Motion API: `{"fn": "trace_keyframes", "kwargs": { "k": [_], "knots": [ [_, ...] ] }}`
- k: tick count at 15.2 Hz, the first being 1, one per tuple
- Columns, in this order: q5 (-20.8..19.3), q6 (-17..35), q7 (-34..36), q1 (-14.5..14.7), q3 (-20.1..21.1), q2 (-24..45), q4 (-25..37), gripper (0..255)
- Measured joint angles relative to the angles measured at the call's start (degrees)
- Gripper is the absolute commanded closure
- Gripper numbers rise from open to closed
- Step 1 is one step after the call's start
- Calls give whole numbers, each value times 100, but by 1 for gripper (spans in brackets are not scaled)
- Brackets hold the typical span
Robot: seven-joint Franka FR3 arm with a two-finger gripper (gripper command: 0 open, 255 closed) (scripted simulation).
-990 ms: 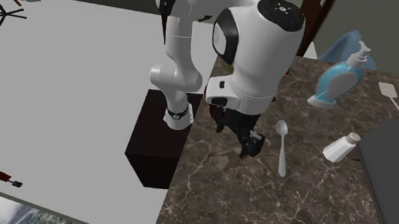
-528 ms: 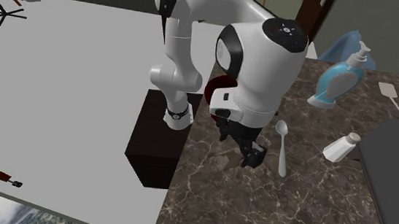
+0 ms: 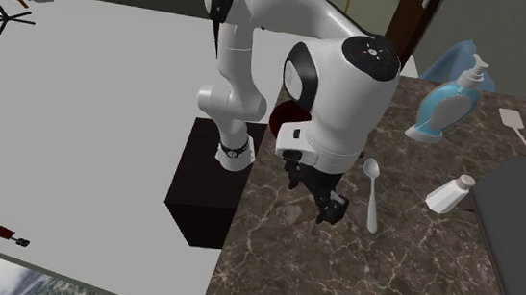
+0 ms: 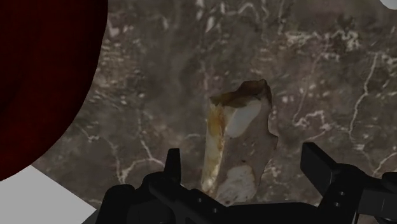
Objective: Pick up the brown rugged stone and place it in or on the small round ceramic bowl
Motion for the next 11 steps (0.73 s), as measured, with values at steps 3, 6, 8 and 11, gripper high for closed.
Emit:
{"fn": "trace_keyframes", "kwargs": {
  "k": [3,6,8,11],
  "knots": [
    [1,10,0,0,-1,-5,11,255],
    [2,15,-4,1,-11,-27,17,255],
    [5,24,-9,1,-16,-38,12,255],
    [-2,18,-9,-1,-14,-31,22,255]
  ]
}}
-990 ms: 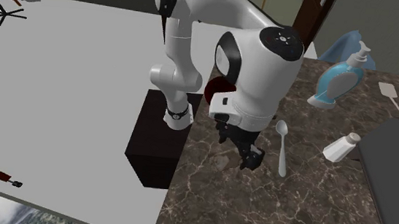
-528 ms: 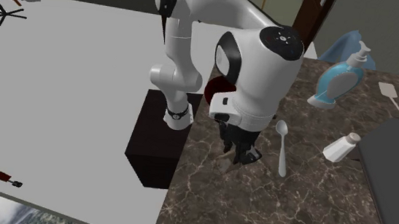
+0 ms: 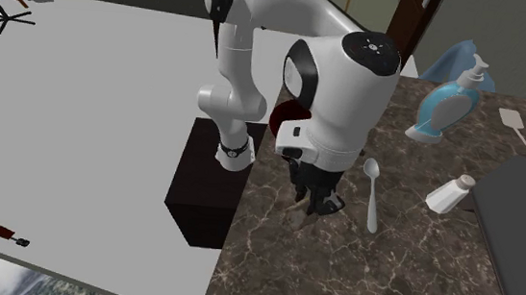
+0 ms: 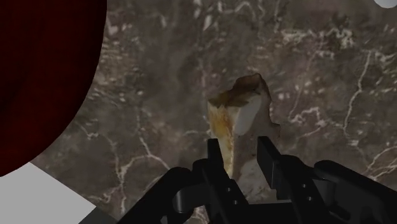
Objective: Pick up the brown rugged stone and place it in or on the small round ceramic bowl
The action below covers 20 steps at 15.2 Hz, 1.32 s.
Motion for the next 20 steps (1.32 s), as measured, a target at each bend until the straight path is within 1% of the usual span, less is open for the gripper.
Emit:
{"fn": "trace_keyframes", "kwargs": {
  "k": [3,7,8,9,10,11,12,13,15,20],
  "knots": [
    [-16,-166,11,-11,-10,34,160,255],
    [-68,-482,50,-33,4,145,548,255],
    [-68,-483,50,-33,4,144,550,0],
    [-68,-482,50,-33,4,145,549,0],
    [-50,-775,-189,-25,-28,529,944,0],
    [-54,-1297,-575,1,-49,1161,1511,0],
    [-50,-1578,-809,0,-60,1517,1767,0],
    [-39,-1689,-930,3,-61,1679,1851,0],
    [-9,-1690,-1049,3,-65,1751,1788,0],
    [61,-1396,-1154,0,-75,1647,1361,0]
  ]
}}
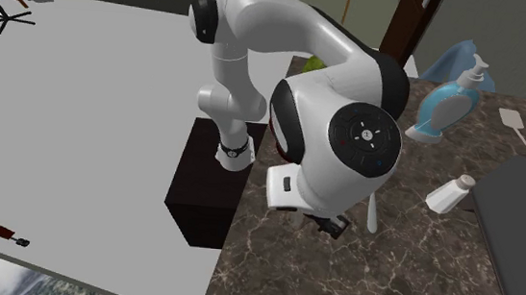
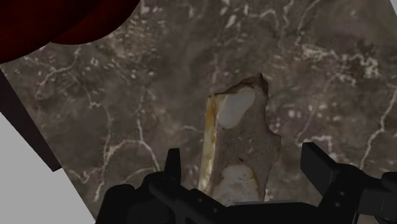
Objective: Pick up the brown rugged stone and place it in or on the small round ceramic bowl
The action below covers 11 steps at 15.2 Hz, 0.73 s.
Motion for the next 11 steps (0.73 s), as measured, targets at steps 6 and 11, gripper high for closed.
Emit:
{"fn": "trace_keyframes", "kwargs": {
  "k": [6,11],
  "knots": [
    [10,32,-12,-1,-3,-20,-50,255],
    [10,33,-12,-1,-3,-20,-50,255]
  ]
}}
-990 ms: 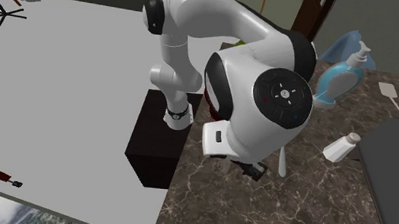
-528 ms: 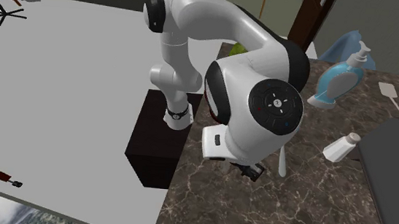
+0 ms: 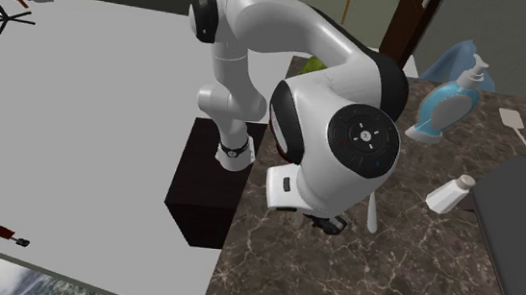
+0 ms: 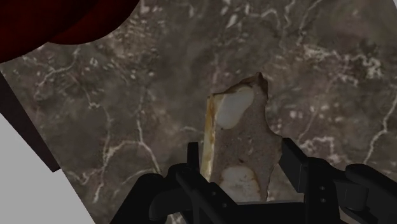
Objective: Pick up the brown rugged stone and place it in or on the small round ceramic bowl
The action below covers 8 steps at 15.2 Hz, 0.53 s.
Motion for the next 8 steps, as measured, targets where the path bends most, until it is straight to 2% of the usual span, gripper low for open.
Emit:
{"fn": "trace_keyframes", "kwargs": {
  "k": [8],
  "knots": [
    [-13,-163,28,0,1,29,191,255]
  ]
}}
